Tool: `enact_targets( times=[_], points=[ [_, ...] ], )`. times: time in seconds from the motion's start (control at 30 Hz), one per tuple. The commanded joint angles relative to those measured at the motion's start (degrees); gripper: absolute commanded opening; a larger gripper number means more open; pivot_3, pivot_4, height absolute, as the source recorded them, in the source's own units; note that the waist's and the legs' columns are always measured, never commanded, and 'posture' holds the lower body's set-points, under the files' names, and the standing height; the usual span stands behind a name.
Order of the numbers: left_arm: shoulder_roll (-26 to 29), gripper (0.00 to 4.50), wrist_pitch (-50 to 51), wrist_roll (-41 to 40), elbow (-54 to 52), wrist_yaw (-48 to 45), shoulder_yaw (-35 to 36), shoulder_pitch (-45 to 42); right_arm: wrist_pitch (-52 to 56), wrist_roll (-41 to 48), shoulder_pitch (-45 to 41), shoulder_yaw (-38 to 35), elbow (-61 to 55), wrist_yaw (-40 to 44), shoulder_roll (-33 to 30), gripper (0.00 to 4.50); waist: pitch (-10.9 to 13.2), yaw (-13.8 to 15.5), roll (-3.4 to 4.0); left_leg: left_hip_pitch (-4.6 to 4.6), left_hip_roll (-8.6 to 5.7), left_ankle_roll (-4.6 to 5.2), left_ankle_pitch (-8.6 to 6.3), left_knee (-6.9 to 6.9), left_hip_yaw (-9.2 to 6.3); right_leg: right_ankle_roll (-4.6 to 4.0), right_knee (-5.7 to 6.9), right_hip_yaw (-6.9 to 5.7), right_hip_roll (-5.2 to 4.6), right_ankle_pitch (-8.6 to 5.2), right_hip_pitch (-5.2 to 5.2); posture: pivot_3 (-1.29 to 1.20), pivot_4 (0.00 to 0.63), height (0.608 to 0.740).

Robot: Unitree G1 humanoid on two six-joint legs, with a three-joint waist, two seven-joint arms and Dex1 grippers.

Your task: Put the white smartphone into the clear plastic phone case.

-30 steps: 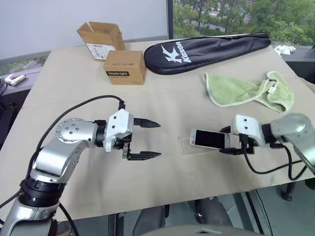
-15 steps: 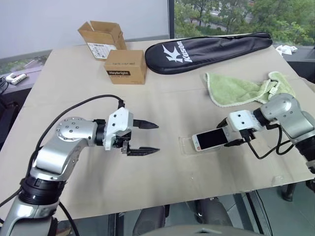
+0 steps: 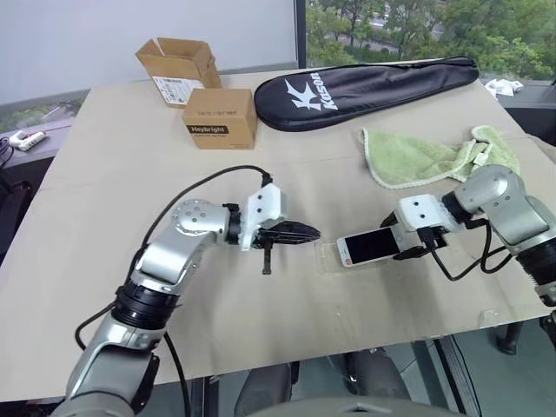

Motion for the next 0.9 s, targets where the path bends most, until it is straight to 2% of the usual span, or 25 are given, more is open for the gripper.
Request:
enact_targets(
  times=[0.03,0.27,0.5,0.9],
  points=[
    [-0.9,0.08,-2.3,3.4,1.4,0.5,-2.1,-1.6,3.2,0.0,-0.5,-0.5,-4.7,2.3,-0.8,2.91,0.0,0.0,0.0,0.0,0.0,0.0,0.0,0.0,-0.01,0.0,0.01,-0.01,0.01,0.0,0.0,0.0,0.15,0.74],
    [-3.4,0.08,-1.2,7.2,2.0,2.7,-5.4,-2.6,7.5,-0.6,0.2,0.0,-9.6,2.1,-0.7,2.91,0.0,0.1,0.0,-0.02,-0.01,0.0,0.0,0.02,-0.01,0.0,0.03,0.0,-0.01,0.0,-0.01,0.0,0.15,0.74],
    [-5.4,0.08,2.9,7.6,-0.2,3.7,-6.7,-3.4,12.5,-0.7,1.0,1.0,-14.3,2.0,-0.8,2.91,0.0,0.0,0.0,-0.01,-0.01,0.0,0.0,0.03,-0.01,0.0,0.05,-0.01,-0.01,0.0,-0.01,0.0,0.15,0.74],
    [-3.7,0.08,9.8,7.8,-3.0,1.4,-9.3,-4.6,16.2,-1.8,1.3,2.4,-16.4,0.8,-0.1,2.91,0.0,0.1,-0.01,-0.02,-0.02,0.0,0.0,0.06,-0.02,0.01,0.08,-0.01,-0.01,0.0,-0.01,0.0,0.15,0.74]
  ],
)
